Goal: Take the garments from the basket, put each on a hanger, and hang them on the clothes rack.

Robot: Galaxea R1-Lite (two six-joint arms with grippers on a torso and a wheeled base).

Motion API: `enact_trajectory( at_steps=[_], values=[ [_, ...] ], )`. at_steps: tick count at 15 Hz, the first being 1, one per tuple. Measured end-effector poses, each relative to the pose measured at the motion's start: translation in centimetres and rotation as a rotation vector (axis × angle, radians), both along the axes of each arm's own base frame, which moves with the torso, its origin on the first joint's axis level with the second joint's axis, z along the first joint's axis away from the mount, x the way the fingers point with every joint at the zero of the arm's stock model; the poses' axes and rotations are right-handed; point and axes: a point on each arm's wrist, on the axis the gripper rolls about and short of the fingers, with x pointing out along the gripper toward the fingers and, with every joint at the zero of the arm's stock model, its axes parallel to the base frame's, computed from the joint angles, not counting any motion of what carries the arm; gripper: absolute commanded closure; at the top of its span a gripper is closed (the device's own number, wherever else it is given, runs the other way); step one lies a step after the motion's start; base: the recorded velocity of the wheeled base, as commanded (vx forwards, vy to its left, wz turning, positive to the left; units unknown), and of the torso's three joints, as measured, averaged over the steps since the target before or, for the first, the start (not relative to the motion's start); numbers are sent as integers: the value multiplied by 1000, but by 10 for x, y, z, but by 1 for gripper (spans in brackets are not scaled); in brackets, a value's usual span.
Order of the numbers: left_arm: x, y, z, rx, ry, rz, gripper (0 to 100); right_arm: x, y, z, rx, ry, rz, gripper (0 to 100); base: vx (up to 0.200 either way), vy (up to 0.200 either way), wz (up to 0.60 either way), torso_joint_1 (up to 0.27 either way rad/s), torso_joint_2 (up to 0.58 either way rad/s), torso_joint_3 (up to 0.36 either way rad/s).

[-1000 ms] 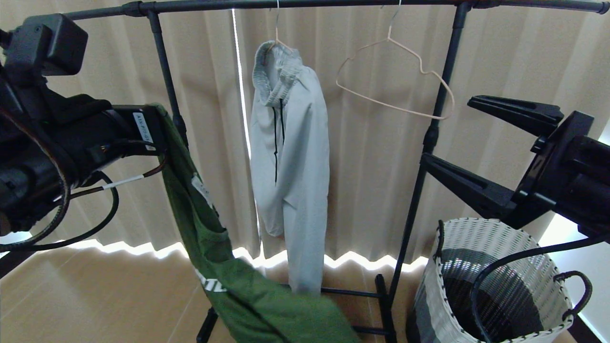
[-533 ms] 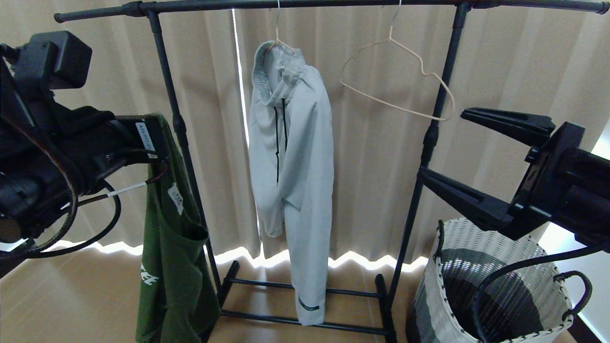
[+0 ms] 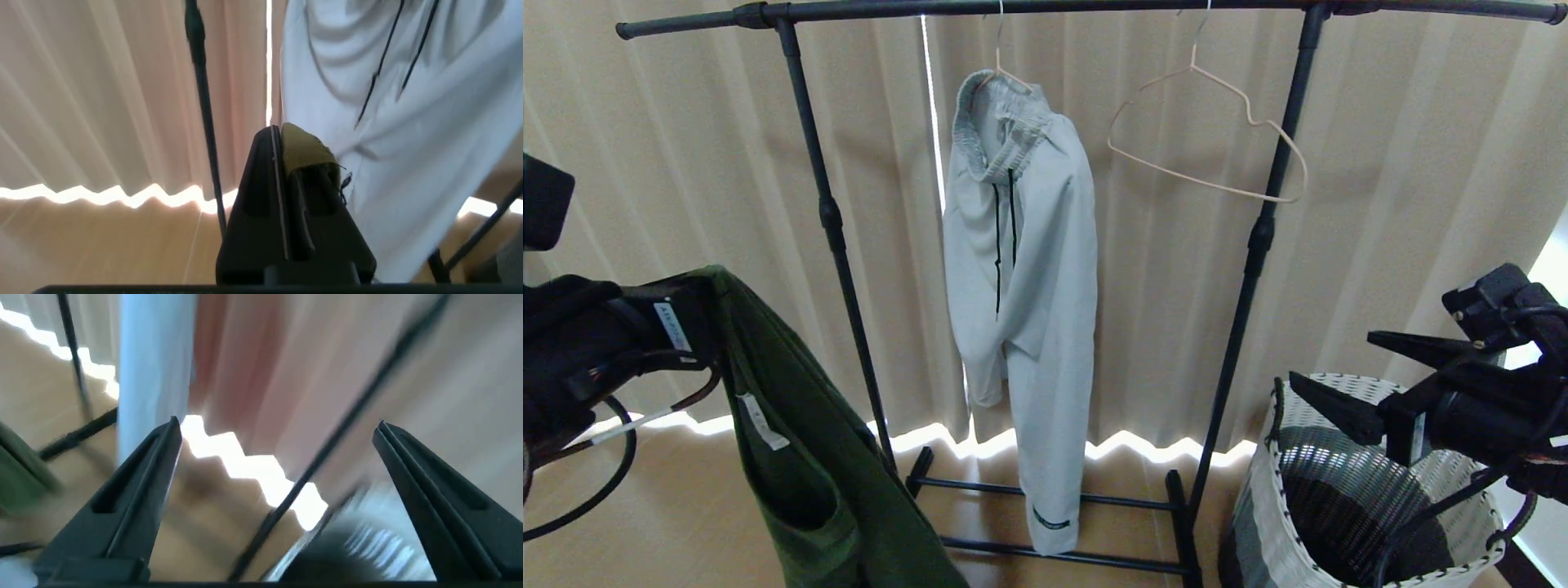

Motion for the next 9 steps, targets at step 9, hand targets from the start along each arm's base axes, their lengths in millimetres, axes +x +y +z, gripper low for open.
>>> enact_trajectory(
  at_steps=[9],
  values=[
    [-42, 13, -21, -7, 1, -41, 100, -28, -8, -36, -48, 108, -44, 0, 0, 0, 0, 0, 0, 0]
  ],
)
